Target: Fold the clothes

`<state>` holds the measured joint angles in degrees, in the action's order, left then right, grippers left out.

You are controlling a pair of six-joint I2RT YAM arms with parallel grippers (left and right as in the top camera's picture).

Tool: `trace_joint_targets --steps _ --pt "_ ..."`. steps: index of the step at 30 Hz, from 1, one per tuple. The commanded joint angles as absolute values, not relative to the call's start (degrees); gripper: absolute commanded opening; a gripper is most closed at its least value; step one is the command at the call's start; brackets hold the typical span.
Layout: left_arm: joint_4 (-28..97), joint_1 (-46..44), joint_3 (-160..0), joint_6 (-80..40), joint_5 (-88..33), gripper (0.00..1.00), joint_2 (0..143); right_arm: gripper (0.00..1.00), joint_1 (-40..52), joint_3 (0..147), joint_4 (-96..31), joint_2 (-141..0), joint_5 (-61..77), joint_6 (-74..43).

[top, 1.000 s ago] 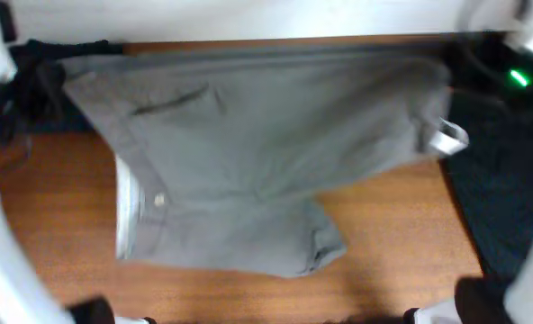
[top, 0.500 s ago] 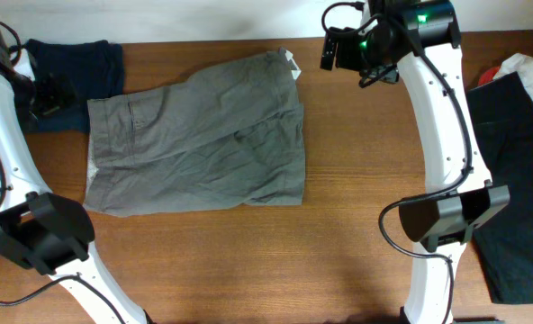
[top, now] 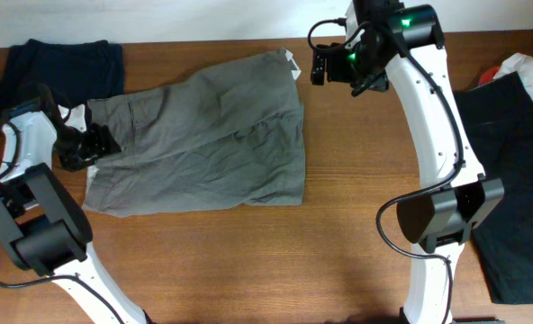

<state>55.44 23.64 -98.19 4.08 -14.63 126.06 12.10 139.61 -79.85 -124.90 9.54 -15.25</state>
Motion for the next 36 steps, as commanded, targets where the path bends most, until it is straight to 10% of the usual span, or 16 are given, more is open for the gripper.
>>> trace_joint_targets --steps 1,4,7,10,19,22,29,36 --pt "55.13 23.62 -96.99 4.86 -15.70 0.57 125.80 0.99 12.38 139.26 -75.66 -126.98 9.61 -12.19" --pt "55.02 23.64 -96.99 4.82 -15.68 0.00 125.80 0.98 12.32 139.26 -67.00 -133.05 4.36 -5.74" --pt "54.89 23.64 -96.99 4.80 -15.66 0.00 125.80 0.96 12.21 139.26 -60.07 -140.81 6.09 -3.46" --pt "54.52 23.64 -96.99 4.80 -15.66 0.00 125.80 0.72 12.36 139.26 -56.01 -146.63 11.27 -3.40" --pt "54.06 23.64 -96.99 4.80 -15.68 0.01 125.80 0.67 13.80 138.76 -54.46 -150.17 23.33 -0.21" --pt "54.06 23.64 -96.99 4.80 -15.68 0.01 125.80 0.36 13.82 138.50 -54.63 -150.43 23.38 -0.47" --pt "54.00 23.53 -96.99 4.80 -15.68 0.00 125.80 0.59 13.76 135.22 -54.83 -150.43 16.10 -0.23" --pt "53.82 23.42 -96.99 4.80 -15.68 0.01 125.80 0.21 13.47 135.50 -54.19 -150.02 17.74 -0.21"
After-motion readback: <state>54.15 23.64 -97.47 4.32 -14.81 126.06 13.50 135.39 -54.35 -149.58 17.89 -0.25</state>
